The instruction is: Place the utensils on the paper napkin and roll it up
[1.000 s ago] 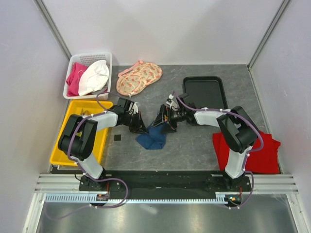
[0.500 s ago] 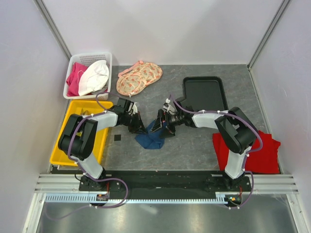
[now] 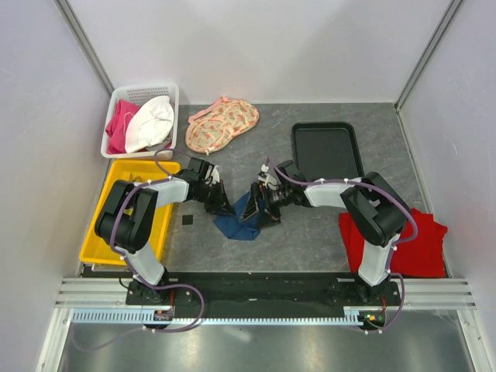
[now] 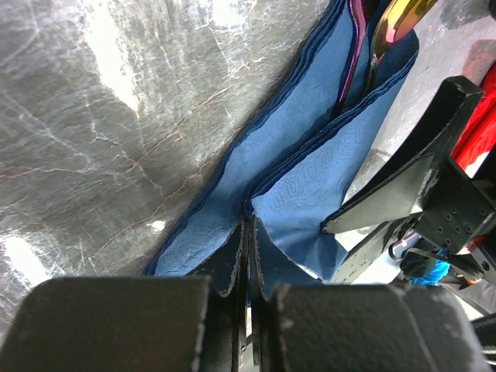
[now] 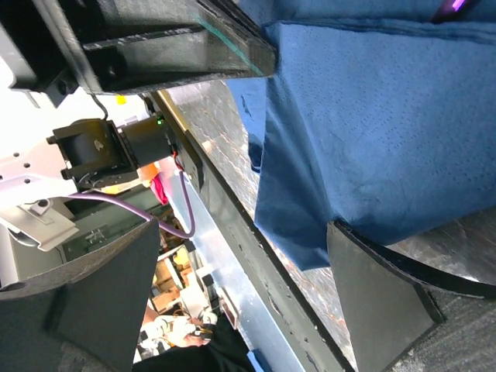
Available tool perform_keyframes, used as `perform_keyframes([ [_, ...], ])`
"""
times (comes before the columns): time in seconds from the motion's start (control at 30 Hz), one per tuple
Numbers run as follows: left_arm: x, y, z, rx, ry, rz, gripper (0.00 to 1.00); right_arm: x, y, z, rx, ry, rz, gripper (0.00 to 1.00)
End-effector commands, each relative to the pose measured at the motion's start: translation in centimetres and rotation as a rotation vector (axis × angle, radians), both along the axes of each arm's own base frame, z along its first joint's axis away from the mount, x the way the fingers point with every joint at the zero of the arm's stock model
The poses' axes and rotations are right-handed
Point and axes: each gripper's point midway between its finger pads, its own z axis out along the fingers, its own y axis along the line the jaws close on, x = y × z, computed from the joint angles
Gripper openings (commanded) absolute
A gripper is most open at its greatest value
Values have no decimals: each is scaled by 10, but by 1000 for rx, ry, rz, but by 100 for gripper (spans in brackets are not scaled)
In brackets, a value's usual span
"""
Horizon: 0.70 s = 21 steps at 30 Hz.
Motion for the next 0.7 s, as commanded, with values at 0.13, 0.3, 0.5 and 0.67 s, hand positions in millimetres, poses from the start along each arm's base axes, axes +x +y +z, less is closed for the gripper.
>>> perform_keyframes([
  [0.13,11,2,1,6,-44,-14,2,11,14,49,86,-91,40,96],
  [0.3,10,2,-1,9,-40,-14,2,2,11,41,74,-55,48,94],
  [0.5,10,2,-2,7,-37,-12,2,-13,12,31,67,-9,71,91],
  [0.67,10,2,-3,8,-31,-8,2,-24,13,21,52,15,96,91],
])
